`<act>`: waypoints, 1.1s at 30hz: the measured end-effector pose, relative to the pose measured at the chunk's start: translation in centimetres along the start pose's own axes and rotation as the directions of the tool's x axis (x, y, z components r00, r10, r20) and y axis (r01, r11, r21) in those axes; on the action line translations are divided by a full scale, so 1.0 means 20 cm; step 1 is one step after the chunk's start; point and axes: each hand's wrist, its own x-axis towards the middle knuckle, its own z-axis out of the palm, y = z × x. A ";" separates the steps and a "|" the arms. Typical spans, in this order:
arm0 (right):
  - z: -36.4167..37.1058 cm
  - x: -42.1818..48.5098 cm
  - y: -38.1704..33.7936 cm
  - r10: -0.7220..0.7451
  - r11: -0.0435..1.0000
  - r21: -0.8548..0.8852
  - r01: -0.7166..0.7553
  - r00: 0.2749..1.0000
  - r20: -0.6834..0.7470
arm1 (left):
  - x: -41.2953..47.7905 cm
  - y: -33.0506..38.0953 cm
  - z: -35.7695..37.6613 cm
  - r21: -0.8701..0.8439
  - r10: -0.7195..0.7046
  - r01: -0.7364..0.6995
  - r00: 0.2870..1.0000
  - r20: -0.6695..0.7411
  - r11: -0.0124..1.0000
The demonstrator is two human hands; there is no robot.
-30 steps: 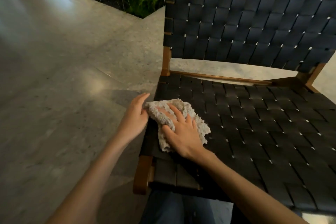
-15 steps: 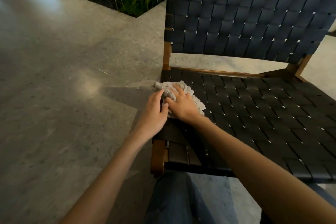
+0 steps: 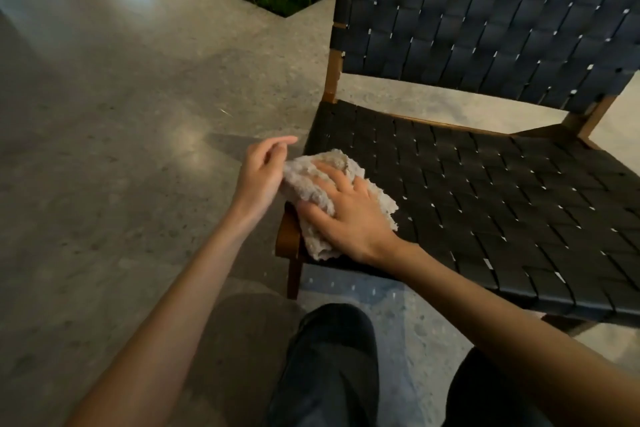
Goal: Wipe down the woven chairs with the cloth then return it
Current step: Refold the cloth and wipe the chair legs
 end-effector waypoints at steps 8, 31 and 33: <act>0.03 0.03 -0.07 -0.486 0.819 -0.305 0.487 0.870 0.085 | -0.03 -0.11 -0.14 -0.167 -0.096 0.103 0.994 0.051 0.981; 0.26 -0.22 0.02 -0.676 0.564 -0.773 0.290 0.700 -0.231 | -0.28 -0.05 -0.07 0.062 0.284 -0.294 0.949 0.136 0.954; 0.25 -0.27 0.06 -0.684 0.558 -0.780 0.283 0.690 -0.238 | -0.30 -0.01 -0.04 0.213 0.361 -0.389 0.919 0.160 0.896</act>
